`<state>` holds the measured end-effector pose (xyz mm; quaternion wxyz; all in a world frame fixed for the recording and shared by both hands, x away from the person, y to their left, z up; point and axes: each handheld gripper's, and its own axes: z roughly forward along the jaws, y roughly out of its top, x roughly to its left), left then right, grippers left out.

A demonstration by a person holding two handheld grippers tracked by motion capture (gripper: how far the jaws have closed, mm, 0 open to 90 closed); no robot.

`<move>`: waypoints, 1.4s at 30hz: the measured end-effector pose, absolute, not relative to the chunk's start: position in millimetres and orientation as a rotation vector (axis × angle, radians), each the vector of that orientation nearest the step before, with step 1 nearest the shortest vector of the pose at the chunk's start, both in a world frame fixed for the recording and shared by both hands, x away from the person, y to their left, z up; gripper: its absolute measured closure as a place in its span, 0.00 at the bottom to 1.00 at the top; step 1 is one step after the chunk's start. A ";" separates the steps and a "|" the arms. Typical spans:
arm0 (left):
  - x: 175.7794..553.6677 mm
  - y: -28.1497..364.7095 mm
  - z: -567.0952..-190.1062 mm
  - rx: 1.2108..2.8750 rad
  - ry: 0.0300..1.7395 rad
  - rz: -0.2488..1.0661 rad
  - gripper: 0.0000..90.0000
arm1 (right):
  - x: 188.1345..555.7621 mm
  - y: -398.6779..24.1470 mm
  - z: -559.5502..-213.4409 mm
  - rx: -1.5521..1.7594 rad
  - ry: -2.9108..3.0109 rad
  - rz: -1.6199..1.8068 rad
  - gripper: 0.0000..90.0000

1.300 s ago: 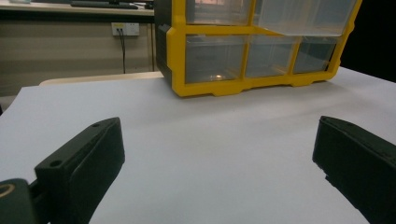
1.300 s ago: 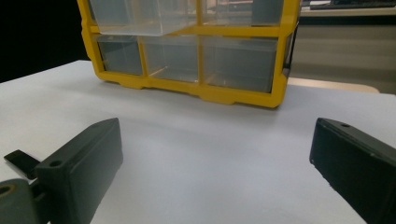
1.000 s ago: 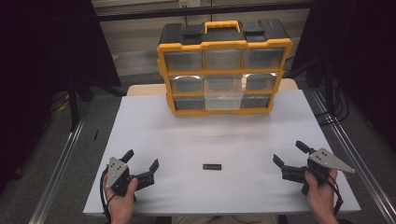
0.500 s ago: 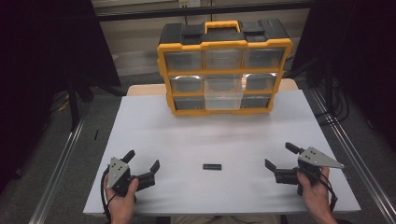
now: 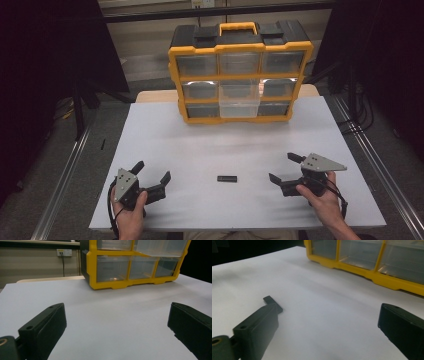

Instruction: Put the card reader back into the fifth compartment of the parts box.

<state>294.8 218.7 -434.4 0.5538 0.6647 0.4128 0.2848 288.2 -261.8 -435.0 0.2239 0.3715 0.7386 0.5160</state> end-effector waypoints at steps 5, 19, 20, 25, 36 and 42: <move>291.0 221.7 -433.9 1.566 0.981 0.684 0.02 | 302.2 -246.9 -431.9 1.012 2.109 1.445 0.05; 290.2 223.9 -434.7 1.560 1.003 0.693 0.02 | 315.4 -230.2 -426.5 0.977 2.210 1.450 0.05; 290.9 223.6 -434.7 1.564 1.001 0.692 0.02 | 315.8 -229.2 -426.3 0.975 2.218 1.448 0.05; 294.2 220.4 -434.8 1.571 0.987 0.679 0.02 | 319.1 -222.2 -425.5 0.962 2.253 1.446 0.06; 299.8 216.5 -434.9 1.572 0.968 0.660 0.02 | 330.7 -203.9 -419.5 0.912 2.339 1.449 0.05; 298.9 217.6 -434.3 1.566 0.962 0.661 0.02 | 337.0 -195.3 -424.5 0.921 2.407 1.427 0.08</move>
